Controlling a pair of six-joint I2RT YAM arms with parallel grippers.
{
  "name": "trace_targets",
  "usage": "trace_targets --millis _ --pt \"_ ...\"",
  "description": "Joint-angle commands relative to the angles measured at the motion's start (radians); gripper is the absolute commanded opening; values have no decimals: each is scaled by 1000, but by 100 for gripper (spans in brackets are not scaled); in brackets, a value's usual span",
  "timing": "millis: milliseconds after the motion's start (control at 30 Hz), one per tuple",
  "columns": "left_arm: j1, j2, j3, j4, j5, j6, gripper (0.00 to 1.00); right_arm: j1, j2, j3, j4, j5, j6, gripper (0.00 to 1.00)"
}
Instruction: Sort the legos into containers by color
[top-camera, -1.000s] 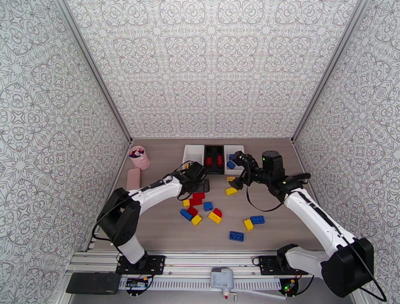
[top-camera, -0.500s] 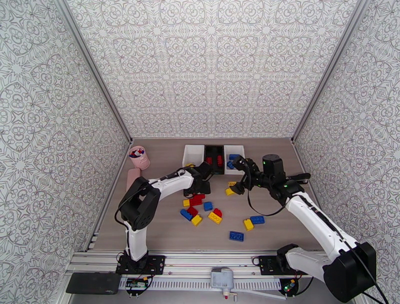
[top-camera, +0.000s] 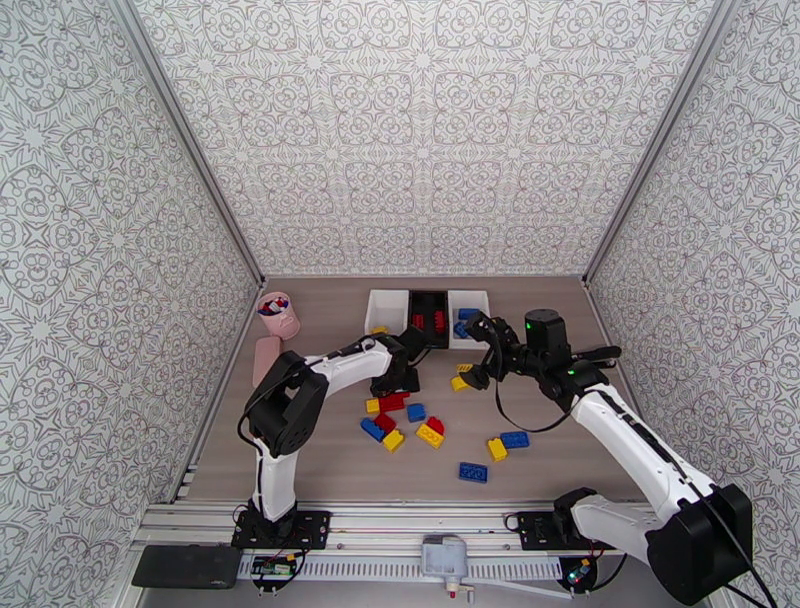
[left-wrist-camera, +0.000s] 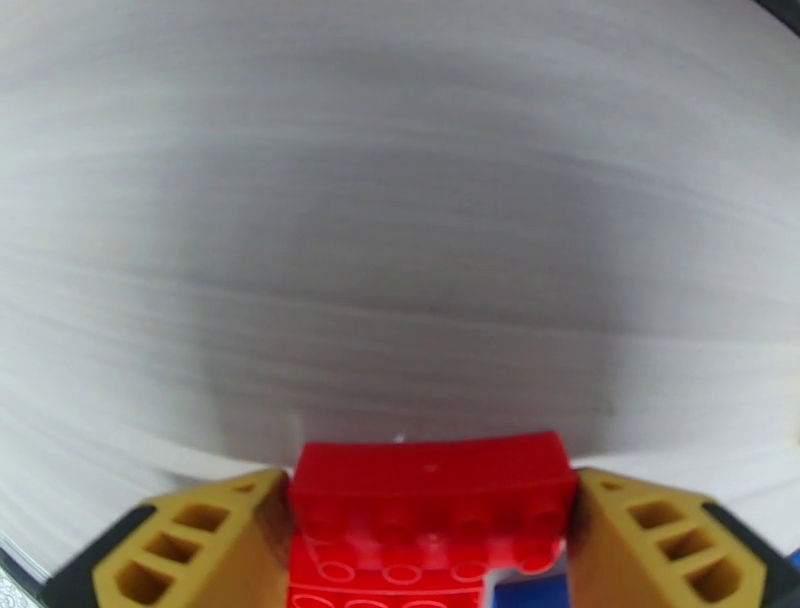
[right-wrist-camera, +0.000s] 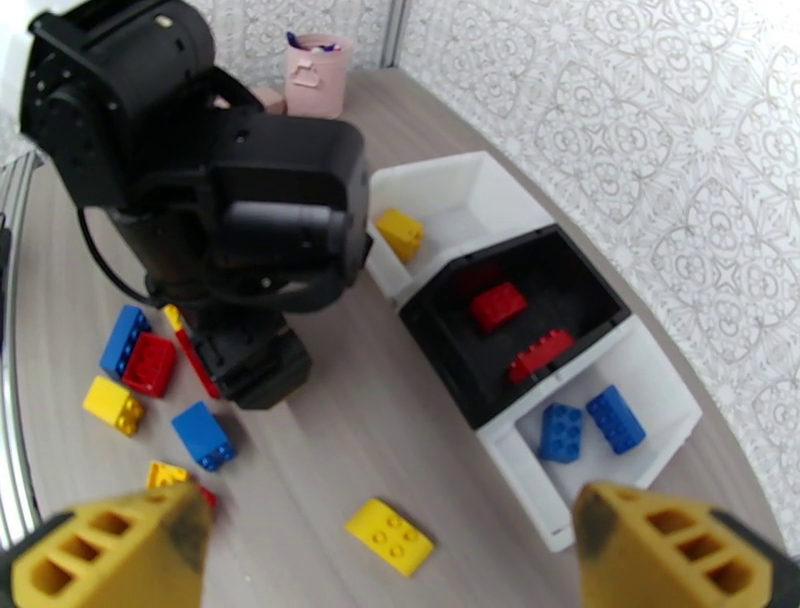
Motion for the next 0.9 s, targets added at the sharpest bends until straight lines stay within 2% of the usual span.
trace_targets --millis 0,133,433,567,867 --pt "-9 27 14 -32 6 -10 68 6 -7 -9 -5 6 -14 100" --pt "-9 33 17 -32 6 -12 65 7 -9 -6 -5 4 -14 100" --pt "-7 51 32 -35 26 -22 66 6 -14 -8 -2 -6 -11 100" --pt "-7 50 42 -41 26 -19 60 7 -13 -5 0 -7 -11 100" --pt "-3 -63 50 -1 -45 1 60 7 -17 -13 33 -15 8 100"
